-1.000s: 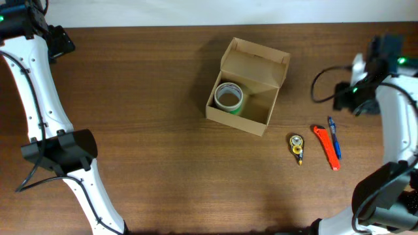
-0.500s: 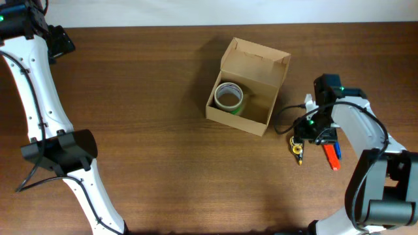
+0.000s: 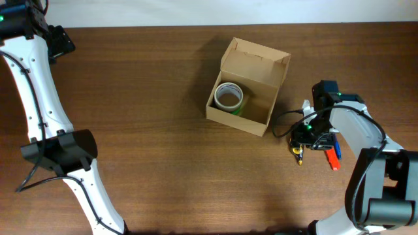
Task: Pack container
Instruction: 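Lower the right gripper onto the yellow correction tape and grasp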
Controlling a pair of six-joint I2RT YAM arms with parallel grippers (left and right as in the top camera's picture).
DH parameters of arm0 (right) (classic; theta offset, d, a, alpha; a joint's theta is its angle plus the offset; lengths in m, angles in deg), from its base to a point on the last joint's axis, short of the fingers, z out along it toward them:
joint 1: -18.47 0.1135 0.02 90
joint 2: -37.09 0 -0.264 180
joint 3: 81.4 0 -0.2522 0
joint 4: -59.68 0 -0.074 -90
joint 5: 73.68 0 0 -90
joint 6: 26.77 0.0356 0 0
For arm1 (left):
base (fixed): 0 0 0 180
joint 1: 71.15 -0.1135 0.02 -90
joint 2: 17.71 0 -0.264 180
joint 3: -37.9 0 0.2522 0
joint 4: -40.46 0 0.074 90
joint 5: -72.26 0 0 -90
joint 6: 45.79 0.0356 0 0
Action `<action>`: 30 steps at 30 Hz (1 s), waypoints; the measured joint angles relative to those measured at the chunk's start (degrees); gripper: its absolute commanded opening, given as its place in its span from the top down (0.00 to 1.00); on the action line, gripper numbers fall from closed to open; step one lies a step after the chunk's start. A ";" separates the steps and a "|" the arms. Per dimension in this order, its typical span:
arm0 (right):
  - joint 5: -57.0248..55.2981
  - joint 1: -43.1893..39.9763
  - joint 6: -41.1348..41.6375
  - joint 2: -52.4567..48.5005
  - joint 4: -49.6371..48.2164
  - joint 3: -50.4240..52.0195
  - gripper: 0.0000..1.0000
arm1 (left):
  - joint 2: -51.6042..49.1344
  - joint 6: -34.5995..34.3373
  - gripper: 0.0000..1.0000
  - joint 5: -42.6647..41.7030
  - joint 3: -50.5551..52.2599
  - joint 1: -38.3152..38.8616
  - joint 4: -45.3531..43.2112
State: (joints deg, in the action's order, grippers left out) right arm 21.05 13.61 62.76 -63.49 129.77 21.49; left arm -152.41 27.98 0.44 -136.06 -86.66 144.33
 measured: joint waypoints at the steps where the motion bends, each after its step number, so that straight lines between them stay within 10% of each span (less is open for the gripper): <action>1: 0.07 0.07 0.20 0.00 -0.57 0.15 0.36 | 0.00 0.02 0.00 0.02 -0.02 0.00 0.02; 22: -3.08 2.82 5.97 0.00 -9.51 7.80 0.41 | 0.00 0.00 0.00 0.00 -0.02 0.00 0.02; 30: -4.24 2.82 6.38 0.15 -10.84 8.17 0.76 | 0.00 0.02 0.00 0.00 -0.02 0.00 0.02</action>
State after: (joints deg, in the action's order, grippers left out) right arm 16.81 16.43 69.15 -63.34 118.93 29.66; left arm -152.41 28.00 0.44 -136.08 -86.66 144.35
